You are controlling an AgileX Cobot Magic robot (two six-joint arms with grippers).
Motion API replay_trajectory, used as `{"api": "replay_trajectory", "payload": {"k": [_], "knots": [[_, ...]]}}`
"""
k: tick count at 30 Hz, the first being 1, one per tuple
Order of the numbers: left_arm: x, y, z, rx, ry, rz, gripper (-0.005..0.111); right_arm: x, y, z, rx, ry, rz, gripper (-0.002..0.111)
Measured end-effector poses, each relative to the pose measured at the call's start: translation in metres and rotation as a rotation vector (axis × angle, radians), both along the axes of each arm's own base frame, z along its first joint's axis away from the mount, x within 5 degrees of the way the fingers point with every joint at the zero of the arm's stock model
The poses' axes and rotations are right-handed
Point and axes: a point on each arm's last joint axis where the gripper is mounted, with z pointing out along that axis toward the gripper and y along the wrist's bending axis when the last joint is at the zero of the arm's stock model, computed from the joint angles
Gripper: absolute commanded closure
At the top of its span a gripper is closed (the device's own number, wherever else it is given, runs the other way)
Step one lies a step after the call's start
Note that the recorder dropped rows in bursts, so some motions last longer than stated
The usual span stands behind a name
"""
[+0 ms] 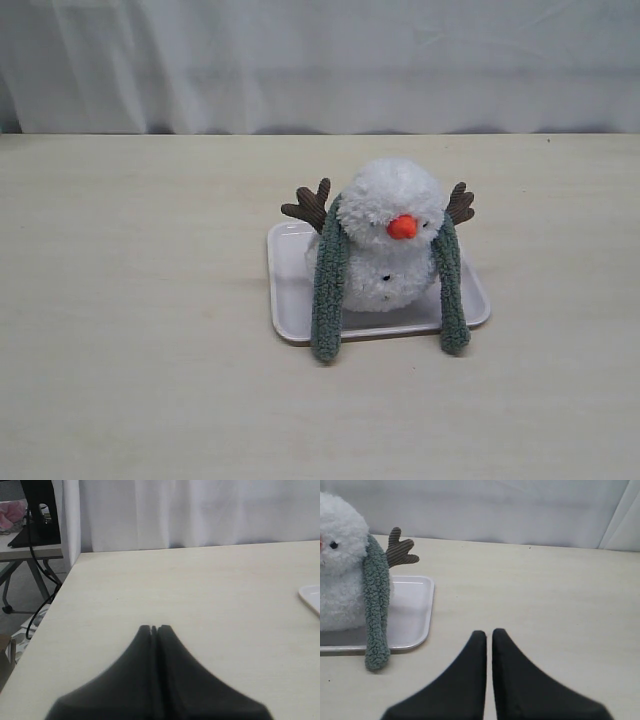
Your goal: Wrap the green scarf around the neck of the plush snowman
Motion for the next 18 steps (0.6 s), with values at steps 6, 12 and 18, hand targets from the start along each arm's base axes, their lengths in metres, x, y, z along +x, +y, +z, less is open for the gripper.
{"api": "replay_trajectory", "payload": {"k": [6,12,18], "knots": [[0.0000,0.0000,0.0000,0.000,0.000,0.000,0.107,0.0000,0.0000,-0.0001,0.002,0.002,-0.001,0.104],[0.0000,0.0000,0.0000,0.000,0.000,0.000,0.107,-0.0001,0.0000,-0.0002,0.007,0.002,-0.002,0.104],[0.0000,0.0000,0.0000,0.000,0.000,0.000,0.107,-0.0001,0.0000,-0.0002,0.007,0.002,-0.002,0.104]]}}
